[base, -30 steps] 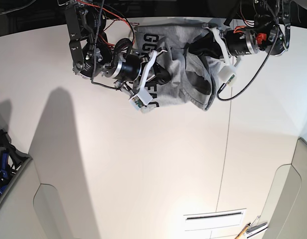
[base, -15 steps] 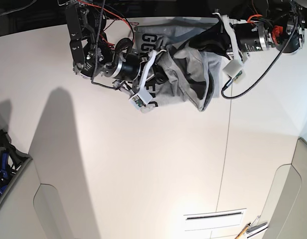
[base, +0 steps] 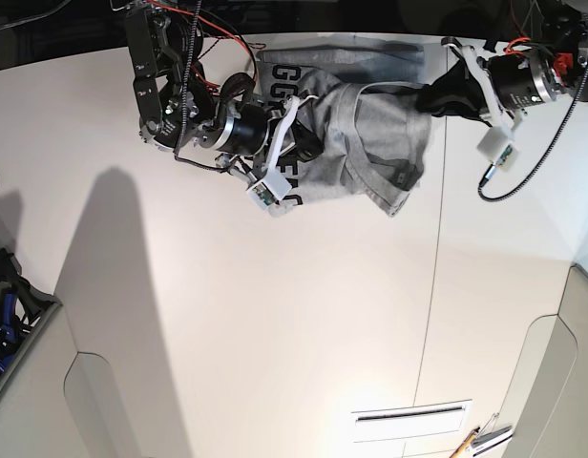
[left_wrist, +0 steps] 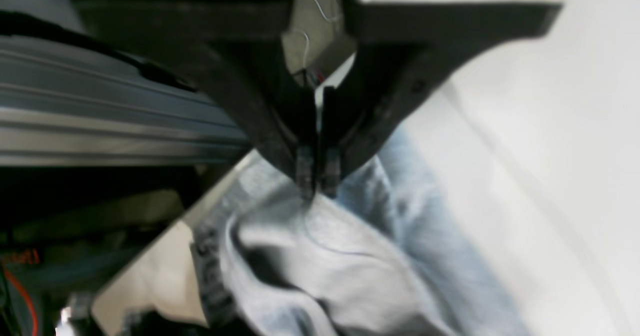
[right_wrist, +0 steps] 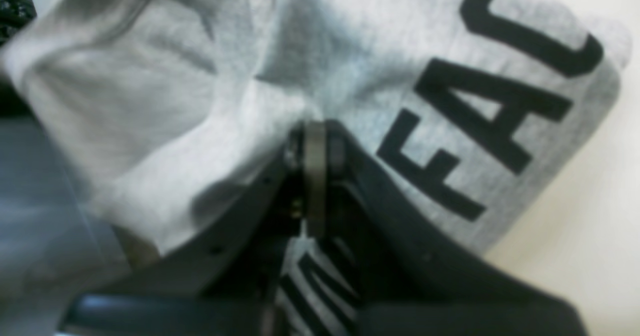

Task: Fold the T-shirt properly
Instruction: 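Press and tuck the bundle's loose edges with both grippers, then grasp the folded bundle with the right gripper and drag it off to the table's side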

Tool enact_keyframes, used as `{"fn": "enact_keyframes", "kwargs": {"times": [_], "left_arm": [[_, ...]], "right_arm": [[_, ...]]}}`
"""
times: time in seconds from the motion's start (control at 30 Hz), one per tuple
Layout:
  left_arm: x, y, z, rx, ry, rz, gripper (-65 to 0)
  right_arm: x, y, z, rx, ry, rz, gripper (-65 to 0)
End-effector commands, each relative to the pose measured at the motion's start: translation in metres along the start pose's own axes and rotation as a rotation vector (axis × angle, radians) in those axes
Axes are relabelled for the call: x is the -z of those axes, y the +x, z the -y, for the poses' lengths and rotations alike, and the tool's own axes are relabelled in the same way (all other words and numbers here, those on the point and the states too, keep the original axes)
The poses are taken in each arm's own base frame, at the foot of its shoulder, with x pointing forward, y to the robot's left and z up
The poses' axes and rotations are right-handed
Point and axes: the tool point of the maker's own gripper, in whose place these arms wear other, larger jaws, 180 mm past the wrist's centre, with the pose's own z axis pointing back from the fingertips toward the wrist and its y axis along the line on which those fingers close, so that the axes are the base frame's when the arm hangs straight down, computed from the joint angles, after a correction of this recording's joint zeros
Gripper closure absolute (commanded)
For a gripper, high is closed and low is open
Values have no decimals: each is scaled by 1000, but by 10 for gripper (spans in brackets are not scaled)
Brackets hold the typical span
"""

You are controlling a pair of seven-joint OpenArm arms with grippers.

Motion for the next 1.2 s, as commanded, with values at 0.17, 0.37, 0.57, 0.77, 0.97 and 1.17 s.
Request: {"fn": "enact_keyframes", "kwargs": {"times": [0.17,0.37,0.57,0.77,0.97,1.17], "left_arm": [[-21,27,0,-9,-21,133,-24],[-23,27,-1,-11,-18,135,-260],[-24,20,-2,-13,-15,110,-260],[-24,16,-1,-21,-16,101,-259],[-24,15,-4,-18,1,93,-246],[-32,14,-32,9,153,93,0]], "right_arm": [[-2,15,-4,-11,13,49,0],[-2,15,-4,-11,13,49,0],[-2,15,-4,-11,13,49,0],[-12,43,-8,-58,18,116,0],[-40,92,-26,-163,42,224,0],[-37,83,-61,-308,175,121,0]]}}
